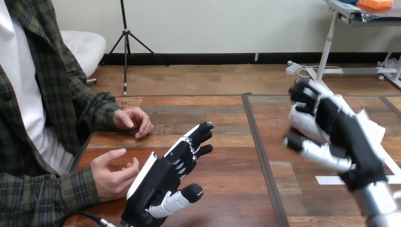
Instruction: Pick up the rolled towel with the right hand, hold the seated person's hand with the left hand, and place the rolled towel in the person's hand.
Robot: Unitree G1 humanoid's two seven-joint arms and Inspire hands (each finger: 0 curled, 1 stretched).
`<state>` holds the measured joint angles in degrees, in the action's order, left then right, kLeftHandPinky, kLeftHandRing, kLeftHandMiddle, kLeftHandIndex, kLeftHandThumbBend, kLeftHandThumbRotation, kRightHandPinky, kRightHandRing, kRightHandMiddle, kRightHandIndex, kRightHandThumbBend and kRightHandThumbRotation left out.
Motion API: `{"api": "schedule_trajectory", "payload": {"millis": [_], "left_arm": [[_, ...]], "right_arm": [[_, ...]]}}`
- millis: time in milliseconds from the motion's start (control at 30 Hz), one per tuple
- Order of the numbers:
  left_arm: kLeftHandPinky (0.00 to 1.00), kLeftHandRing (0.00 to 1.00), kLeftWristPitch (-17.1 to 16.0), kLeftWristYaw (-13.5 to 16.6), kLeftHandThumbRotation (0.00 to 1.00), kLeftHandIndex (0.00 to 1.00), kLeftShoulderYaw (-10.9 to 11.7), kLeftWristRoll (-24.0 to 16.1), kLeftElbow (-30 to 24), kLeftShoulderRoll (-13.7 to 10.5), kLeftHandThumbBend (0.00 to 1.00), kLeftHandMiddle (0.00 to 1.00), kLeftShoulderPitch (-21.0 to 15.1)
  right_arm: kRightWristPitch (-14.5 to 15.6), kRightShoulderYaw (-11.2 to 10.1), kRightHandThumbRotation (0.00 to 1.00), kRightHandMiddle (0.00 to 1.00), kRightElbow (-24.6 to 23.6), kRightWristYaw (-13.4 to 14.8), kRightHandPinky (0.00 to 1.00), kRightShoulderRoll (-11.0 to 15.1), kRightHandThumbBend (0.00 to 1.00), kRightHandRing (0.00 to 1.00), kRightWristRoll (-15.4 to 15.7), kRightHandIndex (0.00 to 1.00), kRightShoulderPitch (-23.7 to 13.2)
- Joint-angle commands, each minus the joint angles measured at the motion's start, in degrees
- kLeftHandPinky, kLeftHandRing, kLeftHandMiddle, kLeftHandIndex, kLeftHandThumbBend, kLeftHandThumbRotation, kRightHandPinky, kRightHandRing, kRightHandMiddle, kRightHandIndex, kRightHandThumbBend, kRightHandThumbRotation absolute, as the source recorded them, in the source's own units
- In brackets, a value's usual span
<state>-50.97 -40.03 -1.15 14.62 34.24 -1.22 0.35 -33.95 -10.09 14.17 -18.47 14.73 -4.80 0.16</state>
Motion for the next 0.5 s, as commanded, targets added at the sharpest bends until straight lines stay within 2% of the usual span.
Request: {"api": "schedule_trajectory", "payload": {"millis": [0, 100, 233, 467], "left_arm": [[0.90, 0.96, -0.9, 0.2, 0.69, 0.91, -0.3, 0.5, -1.4, -0.1, 1.00, 0.96, -1.9], [0.89, 0.95, -1.5, 1.1, 0.69, 0.91, -0.2, -0.4, -1.4, 0.0, 1.00, 0.96, -1.9], [0.89, 0.96, -0.9, 0.3, 0.70, 0.92, -0.5, 0.7, -1.4, 0.0, 1.00, 0.96, -1.9], [0.89, 0.96, -1.2, -0.1, 0.70, 0.92, -0.6, 1.0, -1.2, 0.0, 1.00, 0.96, -2.0]], "right_arm": [[4.5, 0.2, 0.45, 0.85, -7.2, 1.6, 0.85, 1.2, 1.00, 0.87, 0.3, 0.87, -4.5], [6.9, 0.3, 0.43, 0.86, -9.3, 2.6, 0.87, 1.6, 1.00, 0.88, 0.8, 0.88, -5.1], [10.0, -0.1, 0.40, 0.87, -12.1, 5.3, 0.89, 2.2, 1.00, 0.88, 3.8, 0.89, -6.2], [14.2, -0.6, 0.36, 0.86, -14.4, 7.9, 0.90, 2.9, 1.00, 0.88, 6.4, 0.89, -7.6]]}}
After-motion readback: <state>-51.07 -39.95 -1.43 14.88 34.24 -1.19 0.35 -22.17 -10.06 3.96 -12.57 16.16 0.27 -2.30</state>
